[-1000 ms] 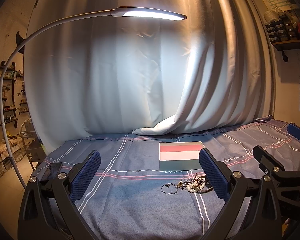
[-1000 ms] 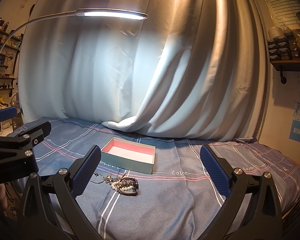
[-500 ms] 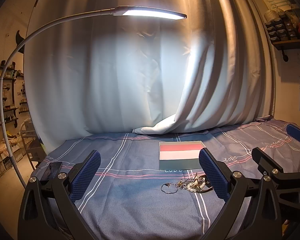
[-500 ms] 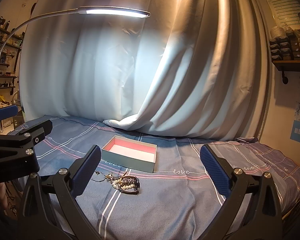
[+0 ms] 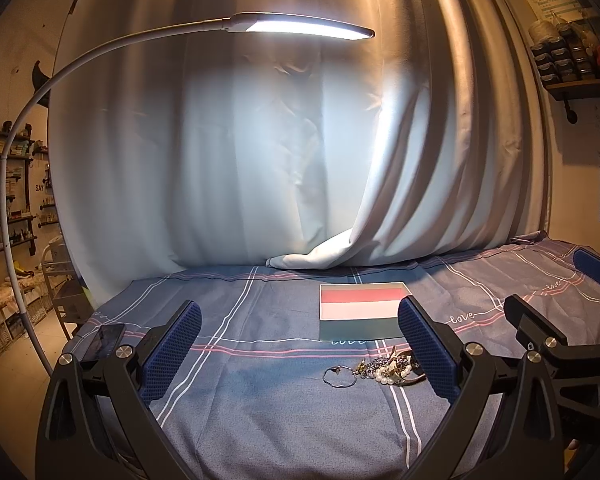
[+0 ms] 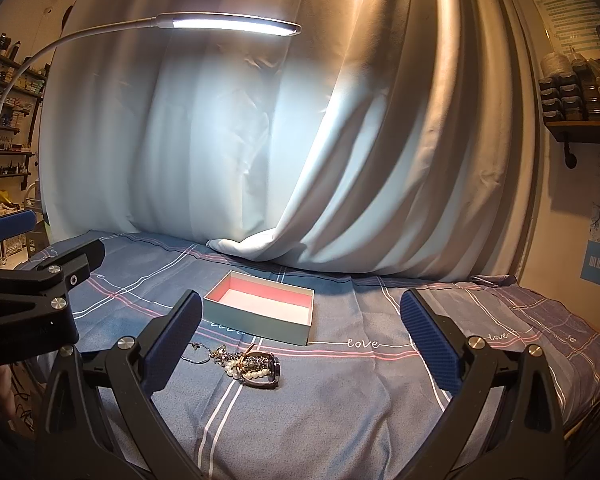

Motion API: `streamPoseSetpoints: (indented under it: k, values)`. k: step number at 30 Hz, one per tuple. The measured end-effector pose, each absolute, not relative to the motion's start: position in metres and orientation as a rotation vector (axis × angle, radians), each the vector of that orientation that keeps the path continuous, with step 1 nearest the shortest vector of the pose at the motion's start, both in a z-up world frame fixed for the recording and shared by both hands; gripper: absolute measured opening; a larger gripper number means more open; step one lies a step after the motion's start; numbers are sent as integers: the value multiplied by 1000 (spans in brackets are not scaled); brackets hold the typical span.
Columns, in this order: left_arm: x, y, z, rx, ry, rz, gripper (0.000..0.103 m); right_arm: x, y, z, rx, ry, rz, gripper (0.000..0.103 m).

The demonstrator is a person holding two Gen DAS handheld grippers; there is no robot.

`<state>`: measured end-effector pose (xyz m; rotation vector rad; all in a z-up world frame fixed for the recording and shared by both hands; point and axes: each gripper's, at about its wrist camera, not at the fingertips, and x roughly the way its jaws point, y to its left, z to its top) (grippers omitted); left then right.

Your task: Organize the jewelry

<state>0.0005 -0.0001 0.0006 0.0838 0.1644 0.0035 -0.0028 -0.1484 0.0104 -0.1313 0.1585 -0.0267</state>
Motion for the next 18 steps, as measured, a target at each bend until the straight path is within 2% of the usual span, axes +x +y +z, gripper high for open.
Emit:
streamPoseSetpoints:
  k: [18]
  values:
    - [-1, 0, 0, 85, 161, 9, 97, -2, -146, 9, -128, 162, -11, 98]
